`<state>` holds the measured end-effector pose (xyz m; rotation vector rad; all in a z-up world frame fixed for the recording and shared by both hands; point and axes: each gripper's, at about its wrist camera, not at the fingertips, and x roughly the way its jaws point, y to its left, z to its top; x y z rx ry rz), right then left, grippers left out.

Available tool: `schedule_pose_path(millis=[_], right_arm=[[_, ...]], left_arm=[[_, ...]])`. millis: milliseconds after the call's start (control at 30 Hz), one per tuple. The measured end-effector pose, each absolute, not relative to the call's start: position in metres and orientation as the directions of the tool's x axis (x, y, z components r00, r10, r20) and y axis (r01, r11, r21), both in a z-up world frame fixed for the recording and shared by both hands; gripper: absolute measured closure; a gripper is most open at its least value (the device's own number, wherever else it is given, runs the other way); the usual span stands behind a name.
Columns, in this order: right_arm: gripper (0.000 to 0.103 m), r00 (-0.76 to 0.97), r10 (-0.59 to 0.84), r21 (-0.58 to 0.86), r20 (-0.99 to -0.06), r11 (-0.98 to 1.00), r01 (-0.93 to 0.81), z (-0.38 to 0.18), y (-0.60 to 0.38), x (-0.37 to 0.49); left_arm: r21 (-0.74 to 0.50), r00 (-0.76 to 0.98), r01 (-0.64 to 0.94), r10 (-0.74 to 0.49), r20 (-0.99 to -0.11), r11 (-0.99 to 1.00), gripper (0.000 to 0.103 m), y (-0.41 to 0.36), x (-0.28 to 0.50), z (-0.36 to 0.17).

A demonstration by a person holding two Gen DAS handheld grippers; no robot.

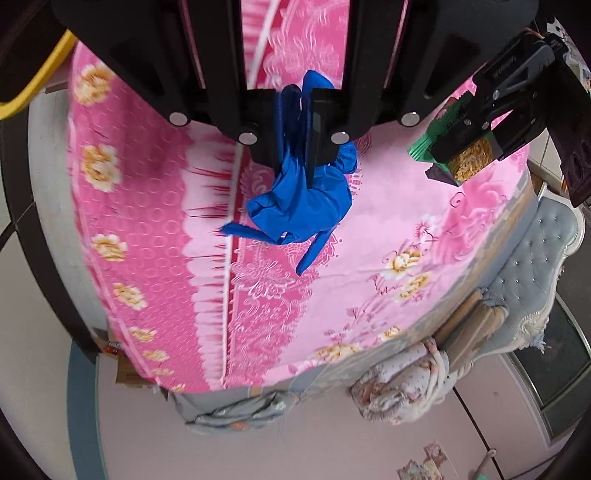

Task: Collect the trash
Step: 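Carry the green wrapper and blue gloves over the yellow-rimmed bin with both tools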

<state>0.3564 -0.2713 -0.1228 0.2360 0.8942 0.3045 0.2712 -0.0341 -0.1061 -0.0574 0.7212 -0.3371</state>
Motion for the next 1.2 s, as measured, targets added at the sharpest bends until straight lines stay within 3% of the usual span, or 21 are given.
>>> schedule_pose_path(millis=[667, 1200], right_arm=[[0.095, 0.766, 0.292, 0.386, -0.573, 0.92, -0.062, -0.047, -0.391, 0.214], [0.095, 0.855, 0.153, 0.438, -0.496, 0.894, 0.094, -0.018, -0.504, 0.129]], left_arm=[[-0.119, 0.731, 0.456, -0.448, -0.515, 0.882, 0.075, -0.126, 0.174, -0.017], [-0.069, 0.701, 0.584, -0.545, -0.459, 0.809, 0.075, -0.214, 0.139, 0.014]])
